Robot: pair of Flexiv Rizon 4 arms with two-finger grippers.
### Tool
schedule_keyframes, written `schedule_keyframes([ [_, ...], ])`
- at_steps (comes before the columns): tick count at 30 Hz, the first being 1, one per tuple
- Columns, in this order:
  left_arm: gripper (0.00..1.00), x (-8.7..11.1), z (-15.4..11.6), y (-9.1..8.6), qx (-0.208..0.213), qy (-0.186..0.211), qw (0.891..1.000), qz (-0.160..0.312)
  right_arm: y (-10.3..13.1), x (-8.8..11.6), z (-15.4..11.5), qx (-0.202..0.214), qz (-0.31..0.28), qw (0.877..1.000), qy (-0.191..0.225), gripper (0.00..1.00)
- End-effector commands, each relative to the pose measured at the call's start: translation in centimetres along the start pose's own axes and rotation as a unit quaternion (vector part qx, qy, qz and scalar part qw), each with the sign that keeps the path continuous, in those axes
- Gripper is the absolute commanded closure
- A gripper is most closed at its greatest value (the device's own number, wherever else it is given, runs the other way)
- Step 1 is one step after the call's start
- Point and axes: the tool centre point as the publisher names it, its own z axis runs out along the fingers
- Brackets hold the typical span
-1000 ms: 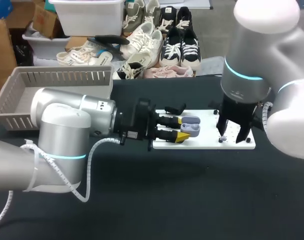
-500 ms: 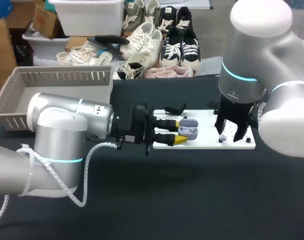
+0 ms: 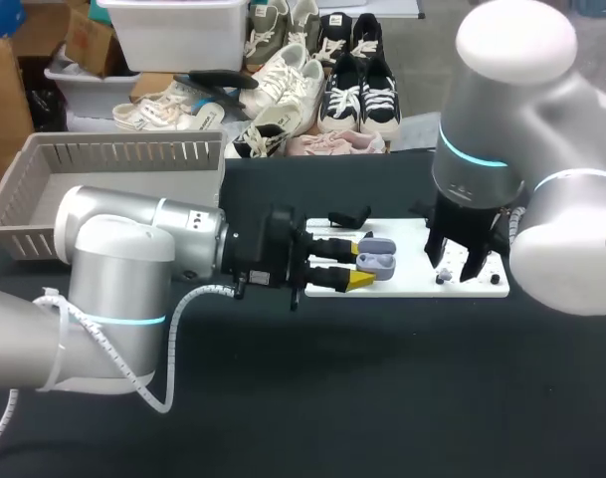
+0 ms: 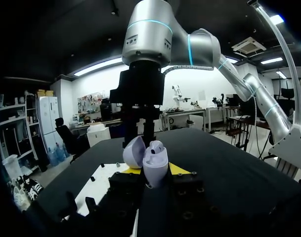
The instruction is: Pick up each earbud case from the left stands, insert the matching earbuds, close the lid, and place the case in the box.
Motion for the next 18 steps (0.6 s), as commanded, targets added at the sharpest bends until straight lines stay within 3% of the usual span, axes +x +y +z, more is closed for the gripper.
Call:
schedule_keyframes([
  [1, 1.0, 0.0, 0.0, -0.1, -0.003, 0.0, 1.0, 0.001, -0.4, 0.3, 0.6, -0.008, -0.002, 1.0, -0.008, 0.6],
  [7, 1.0, 0.0, 0.0, -0.1, -0.003, 0.0, 1.0, 0.001, -0.4, 0.4, 1.1, -0.019, -0.013, 1.0, -0.011, 0.55],
  [18, 1.0, 0.0, 0.0, -0.1, -0.003, 0.0, 1.0, 0.001, 0.2, 0.1, 2.2, -0.03, -0.027, 0.999, -0.017, 0.6],
])
